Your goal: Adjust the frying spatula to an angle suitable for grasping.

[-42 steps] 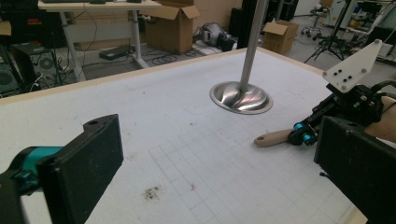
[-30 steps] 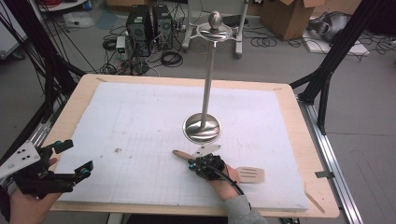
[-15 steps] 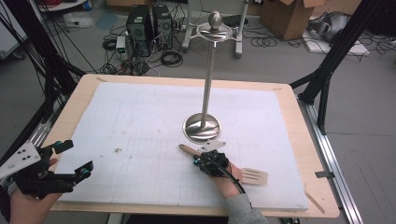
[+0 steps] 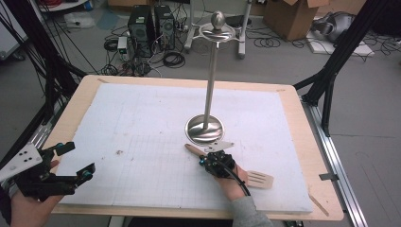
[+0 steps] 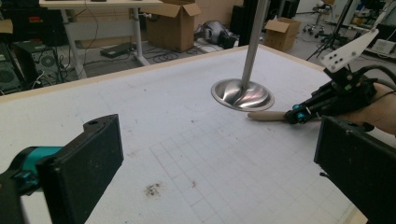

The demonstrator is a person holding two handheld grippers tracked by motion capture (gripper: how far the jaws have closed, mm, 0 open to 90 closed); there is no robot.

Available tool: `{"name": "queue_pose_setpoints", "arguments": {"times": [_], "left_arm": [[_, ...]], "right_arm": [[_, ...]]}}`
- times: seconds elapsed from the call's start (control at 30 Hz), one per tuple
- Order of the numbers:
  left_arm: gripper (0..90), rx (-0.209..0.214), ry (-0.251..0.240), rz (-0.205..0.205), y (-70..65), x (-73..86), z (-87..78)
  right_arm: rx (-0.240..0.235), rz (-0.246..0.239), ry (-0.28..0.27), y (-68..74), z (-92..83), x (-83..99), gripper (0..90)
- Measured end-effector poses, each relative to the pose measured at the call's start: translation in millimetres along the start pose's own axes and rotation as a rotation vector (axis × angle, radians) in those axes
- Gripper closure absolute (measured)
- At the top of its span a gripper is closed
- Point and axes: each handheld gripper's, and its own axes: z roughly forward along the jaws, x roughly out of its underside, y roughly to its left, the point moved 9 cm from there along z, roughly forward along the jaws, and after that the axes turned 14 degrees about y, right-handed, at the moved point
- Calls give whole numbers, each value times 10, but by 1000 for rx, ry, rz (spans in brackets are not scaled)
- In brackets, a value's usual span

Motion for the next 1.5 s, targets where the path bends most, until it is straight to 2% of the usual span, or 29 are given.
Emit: {"name": "queue_pose_setpoints", "arguments": {"times": [0.13,0.23,0.4,0.5,0.6,0.7,0.83,1.17,1.43,1.5], "left_arm": [[18,2,2,2,3,-4,24],[18,10,8,4,-11,-5,59],[18,21,13,14,-36,-33,116],[18,31,15,17,-40,-45,156],[18,36,18,20,-41,-52,192],[18,43,20,21,-50,-59,220],[18,50,24,26,-65,-67,249],[18,57,32,25,-69,-62,299],[18,60,31,22,-66,-61,311],[18,60,35,25,-64,-56,322]], "right_arm": [[-25,22,-57,-75,-250,-35,900],[-20,62,-84,-196,-416,-3,900],[6,104,-92,-370,-532,115,900],[8,121,-91,-416,-567,152,900],[34,132,-61,-456,-566,206,900],[45,169,-30,-511,-550,280,900],[65,175,1,-543,-510,352,900],[79,149,58,-514,-412,443,900],[94,143,114,-481,-356,545,900],[95,144,114,-471,-359,559,900]]}}
